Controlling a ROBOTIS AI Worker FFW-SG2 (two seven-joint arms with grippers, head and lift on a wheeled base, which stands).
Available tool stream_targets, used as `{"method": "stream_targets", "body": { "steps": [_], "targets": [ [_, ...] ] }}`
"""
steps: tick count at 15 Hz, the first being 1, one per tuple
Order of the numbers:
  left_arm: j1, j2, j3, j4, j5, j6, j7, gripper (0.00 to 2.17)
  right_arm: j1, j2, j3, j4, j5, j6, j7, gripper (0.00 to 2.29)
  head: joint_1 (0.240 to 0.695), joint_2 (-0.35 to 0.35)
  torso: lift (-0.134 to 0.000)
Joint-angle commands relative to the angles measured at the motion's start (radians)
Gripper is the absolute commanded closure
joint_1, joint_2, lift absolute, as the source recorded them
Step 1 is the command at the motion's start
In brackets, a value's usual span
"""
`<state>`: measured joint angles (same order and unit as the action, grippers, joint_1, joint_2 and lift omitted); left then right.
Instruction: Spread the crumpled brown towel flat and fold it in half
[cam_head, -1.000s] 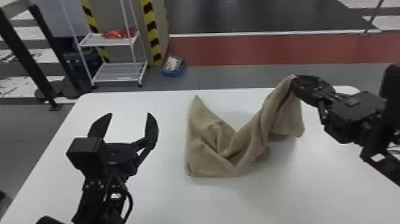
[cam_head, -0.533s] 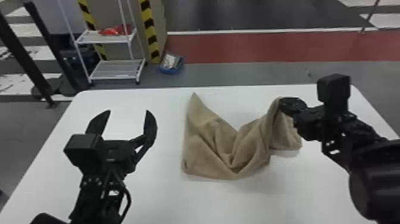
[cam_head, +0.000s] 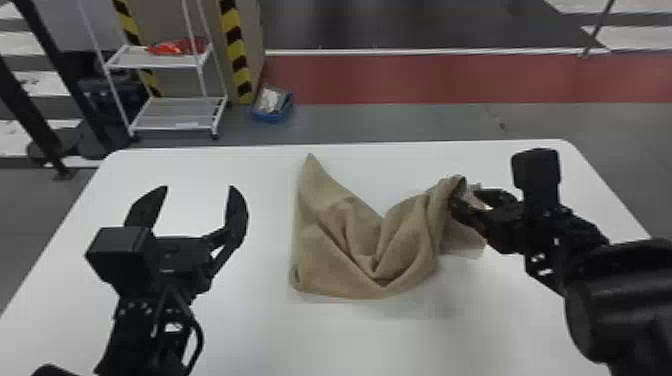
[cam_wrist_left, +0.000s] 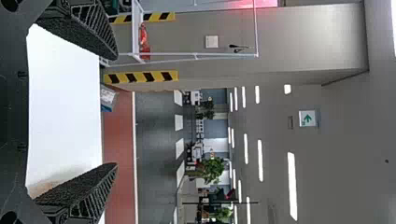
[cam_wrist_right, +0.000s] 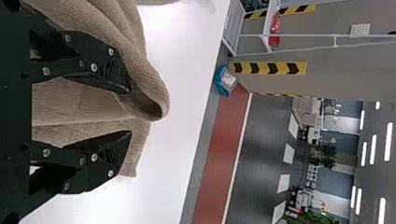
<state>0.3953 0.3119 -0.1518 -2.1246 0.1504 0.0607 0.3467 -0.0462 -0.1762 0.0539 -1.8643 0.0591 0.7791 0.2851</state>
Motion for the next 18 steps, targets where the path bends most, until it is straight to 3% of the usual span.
{"method": "stream_targets", "body": {
  "steps": [1, 4, 7, 12, 18],
  "targets": [
    [-0.006, -0.004, -0.006, 0.003, -0.002, 0.000, 0.000, 0.07, 0.057, -0.011, -0.042, -0.075, -0.010, 0.104, 0.032, 0.10, 0.695, 0.021, -0.125],
    [-0.016, -0.005, -0.020, 0.015, -0.002, 0.000, -0.003, 0.07, 0.124, -0.011, -0.055, -0.137, -0.012, 0.085, 0.060, 0.35, 0.695, 0.002, -0.125],
    [-0.018, -0.005, -0.020, 0.022, -0.002, 0.000, -0.003, 0.07, 0.108, -0.005, -0.022, -0.067, -0.001, -0.001, 0.052, 0.57, 0.695, -0.006, -0.125],
    [-0.009, -0.002, -0.011, 0.025, -0.002, -0.003, -0.003, 0.07, 0.069, 0.004, 0.061, 0.057, -0.005, -0.157, 0.042, 0.58, 0.695, 0.035, -0.125],
    [-0.013, -0.005, -0.014, 0.025, -0.002, -0.003, -0.003, 0.07, 0.091, 0.003, 0.101, -0.026, -0.035, -0.059, 0.072, 0.58, 0.695, 0.097, -0.125]
  ]
}}
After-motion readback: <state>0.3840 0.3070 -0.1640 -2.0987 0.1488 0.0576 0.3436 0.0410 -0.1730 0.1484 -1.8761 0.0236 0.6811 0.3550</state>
